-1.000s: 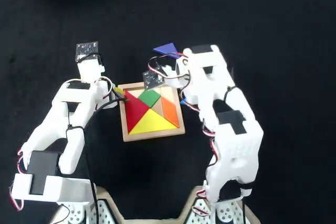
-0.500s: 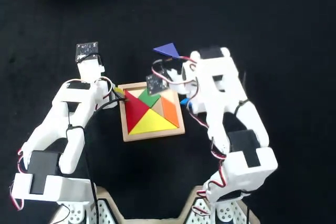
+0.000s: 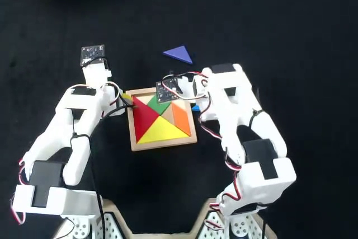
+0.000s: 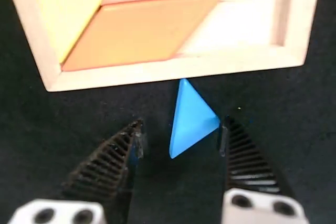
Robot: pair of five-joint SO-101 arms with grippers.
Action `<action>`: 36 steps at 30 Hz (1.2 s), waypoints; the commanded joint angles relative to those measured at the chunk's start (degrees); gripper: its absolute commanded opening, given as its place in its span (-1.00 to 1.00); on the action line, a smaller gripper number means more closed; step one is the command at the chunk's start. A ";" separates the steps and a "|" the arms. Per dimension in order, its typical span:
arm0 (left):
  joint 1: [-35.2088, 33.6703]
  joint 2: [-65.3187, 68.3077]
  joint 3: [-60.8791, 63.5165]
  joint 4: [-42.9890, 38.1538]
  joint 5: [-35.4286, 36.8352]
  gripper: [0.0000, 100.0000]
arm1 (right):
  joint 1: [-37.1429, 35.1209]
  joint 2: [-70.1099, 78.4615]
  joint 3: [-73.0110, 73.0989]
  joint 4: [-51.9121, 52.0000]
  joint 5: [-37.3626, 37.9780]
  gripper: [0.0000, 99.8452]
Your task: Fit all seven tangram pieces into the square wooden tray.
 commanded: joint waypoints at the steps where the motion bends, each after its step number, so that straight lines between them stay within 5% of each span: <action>1: -0.13 -0.26 -3.56 0.18 0.44 -0.41 | 1.05 -1.80 -0.13 -0.88 -0.70 -0.54; 21: -0.04 -0.26 -3.56 0.18 0.44 -0.41 | 1.05 8.13 -5.14 -1.67 -1.05 -0.55; 36: -0.04 -0.35 -3.38 0.18 0.44 -0.41 | -0.44 -3.03 -4.70 6.15 -21.71 -0.55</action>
